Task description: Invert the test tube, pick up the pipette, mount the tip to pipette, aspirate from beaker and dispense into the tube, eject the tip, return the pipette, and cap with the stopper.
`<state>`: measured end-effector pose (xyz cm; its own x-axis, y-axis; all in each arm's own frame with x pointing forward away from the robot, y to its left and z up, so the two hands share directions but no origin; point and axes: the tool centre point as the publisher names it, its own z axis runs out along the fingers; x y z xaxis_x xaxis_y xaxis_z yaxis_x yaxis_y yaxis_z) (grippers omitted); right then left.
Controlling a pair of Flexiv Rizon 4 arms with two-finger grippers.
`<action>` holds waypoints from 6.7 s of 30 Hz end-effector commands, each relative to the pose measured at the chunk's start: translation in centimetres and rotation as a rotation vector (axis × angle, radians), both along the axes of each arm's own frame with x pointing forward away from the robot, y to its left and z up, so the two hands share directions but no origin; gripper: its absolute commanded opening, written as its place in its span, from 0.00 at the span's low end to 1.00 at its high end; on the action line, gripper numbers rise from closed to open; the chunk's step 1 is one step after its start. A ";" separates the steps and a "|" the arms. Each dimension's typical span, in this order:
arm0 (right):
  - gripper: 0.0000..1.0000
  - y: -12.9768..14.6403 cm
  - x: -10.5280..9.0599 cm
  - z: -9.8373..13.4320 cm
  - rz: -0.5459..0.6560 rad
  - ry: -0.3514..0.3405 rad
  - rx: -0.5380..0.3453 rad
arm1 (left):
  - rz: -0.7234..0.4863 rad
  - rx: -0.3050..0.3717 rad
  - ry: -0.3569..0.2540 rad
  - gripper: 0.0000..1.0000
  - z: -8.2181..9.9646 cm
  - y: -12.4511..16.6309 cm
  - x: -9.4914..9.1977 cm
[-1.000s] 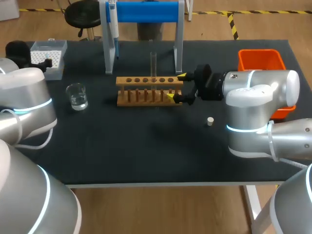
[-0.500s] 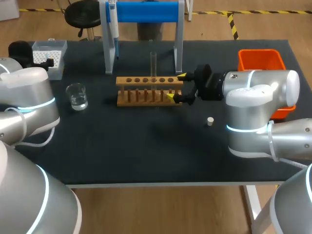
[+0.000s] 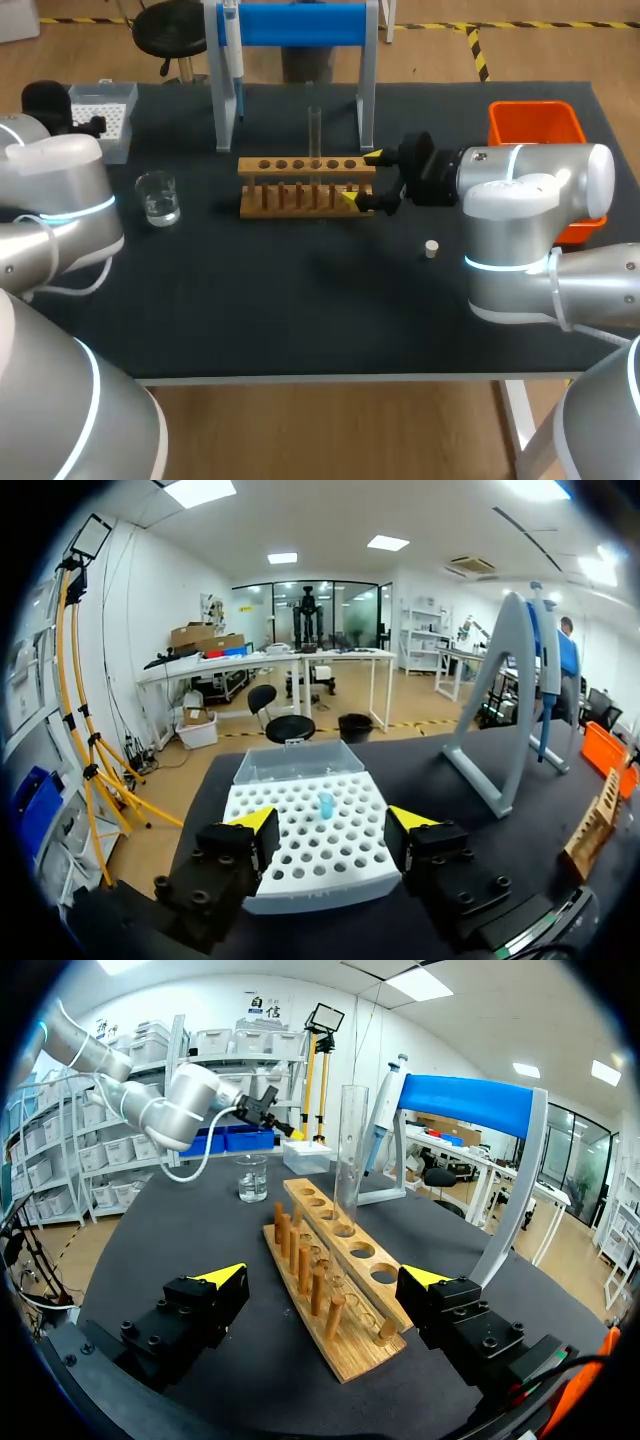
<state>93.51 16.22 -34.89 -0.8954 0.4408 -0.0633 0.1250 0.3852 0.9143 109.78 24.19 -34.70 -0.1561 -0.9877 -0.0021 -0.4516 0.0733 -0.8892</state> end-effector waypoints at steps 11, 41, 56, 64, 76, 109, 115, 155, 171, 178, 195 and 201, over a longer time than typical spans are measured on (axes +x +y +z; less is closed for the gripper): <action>1.00 0.0 0.0 0.0 -0.001 -0.001 0.000 | 0.004 -0.002 0.008 0.68 -0.6 0.3 1.7; 1.00 0.0 0.0 0.0 -0.001 -0.001 0.000 | -0.025 0.004 0.022 0.26 -1.2 0.1 3.5; 1.00 0.0 0.0 0.0 -0.001 -0.001 0.000 | -0.030 0.001 0.034 0.25 -1.7 0.0 4.2; 1.00 0.0 0.0 0.0 -0.001 -0.001 0.000 | -0.025 -0.002 0.041 0.25 -2.0 0.1 4.3; 1.00 0.0 0.0 0.0 -0.001 -0.001 0.000 | -0.025 -0.004 0.049 0.25 -2.3 0.2 4.3; 1.00 0.0 0.0 0.0 -0.001 -0.001 0.000 | -0.030 0.007 0.053 0.00 -2.0 -0.1 4.4; 1.00 0.0 0.0 0.0 -0.001 -0.001 0.000 | -0.027 0.013 0.046 0.00 -1.4 0.0 4.4; 1.00 0.0 0.0 0.0 -0.001 -0.001 0.000 | 0.009 0.077 -0.034 0.00 3.1 0.1 4.0; 1.00 0.0 0.0 0.0 -0.001 -0.001 0.000 | -0.050 0.120 -0.106 0.00 7.0 -1.1 3.0; 1.00 0.0 0.0 0.0 -0.001 -0.001 0.000 | -0.242 0.164 -0.124 0.00 10.3 -3.2 1.6; 1.00 0.0 0.0 0.0 -0.001 -0.001 0.000 | -0.520 0.139 -0.132 0.00 13.4 -6.1 -1.1; 1.00 0.0 0.0 0.0 -0.001 -0.001 0.000 | -0.606 0.147 -0.120 0.00 14.4 -8.2 -3.6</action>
<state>93.51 16.23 -34.89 -0.8954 0.4408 -0.0633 0.1250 0.3852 0.9143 108.09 16.57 -21.34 -0.6270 -0.7515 -0.2055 -0.1857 0.4003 -0.8974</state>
